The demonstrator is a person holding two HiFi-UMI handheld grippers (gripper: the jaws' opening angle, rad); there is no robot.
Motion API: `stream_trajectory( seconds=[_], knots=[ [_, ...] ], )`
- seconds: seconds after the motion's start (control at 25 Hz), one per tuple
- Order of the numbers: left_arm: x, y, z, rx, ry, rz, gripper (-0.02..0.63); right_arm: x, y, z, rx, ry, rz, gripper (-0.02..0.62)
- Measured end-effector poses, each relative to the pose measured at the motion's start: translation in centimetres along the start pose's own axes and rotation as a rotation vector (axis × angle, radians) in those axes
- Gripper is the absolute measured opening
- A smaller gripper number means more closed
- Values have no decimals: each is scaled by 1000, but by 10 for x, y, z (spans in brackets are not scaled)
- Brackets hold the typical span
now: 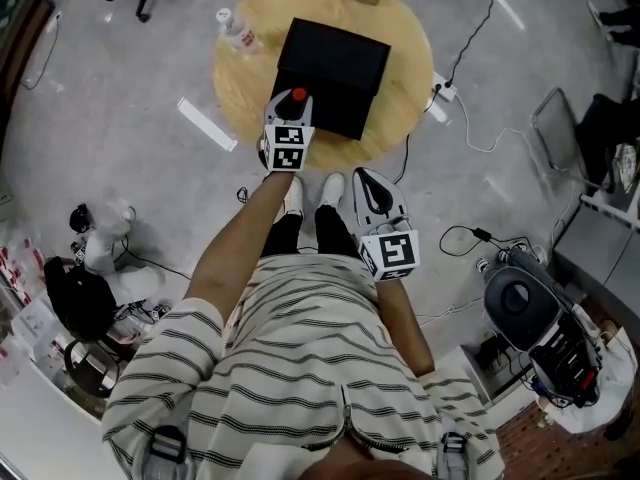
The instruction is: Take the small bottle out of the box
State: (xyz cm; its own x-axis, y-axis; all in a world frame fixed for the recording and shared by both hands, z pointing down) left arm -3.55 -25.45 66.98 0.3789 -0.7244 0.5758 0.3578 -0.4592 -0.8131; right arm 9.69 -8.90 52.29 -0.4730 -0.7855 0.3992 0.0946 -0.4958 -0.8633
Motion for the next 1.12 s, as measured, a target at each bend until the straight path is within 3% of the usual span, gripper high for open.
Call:
stream_trajectory(
  seconds=[0.48, 1.12],
  knots=[
    [-16, 12, 0, -11, 6, 17, 152, 0, 2, 2, -1, -9, 20, 11],
    [-67, 45, -12, -40, 20, 121, 152, -1, 24, -15, -23, 6, 88, 11]
  ],
)
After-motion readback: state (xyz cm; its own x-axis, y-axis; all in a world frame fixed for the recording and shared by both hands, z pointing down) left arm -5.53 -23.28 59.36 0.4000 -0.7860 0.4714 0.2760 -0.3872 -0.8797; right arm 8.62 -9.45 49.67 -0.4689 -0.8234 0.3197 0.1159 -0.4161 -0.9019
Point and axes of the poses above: the fingertips, and each gripper's own axes: x forward along the fingers, z to its right, y out of its top, the point moved 4 cm from there along -x, backward along the fingers, and after that the axes turned 9 degrees about x, right-handed, at the moved point
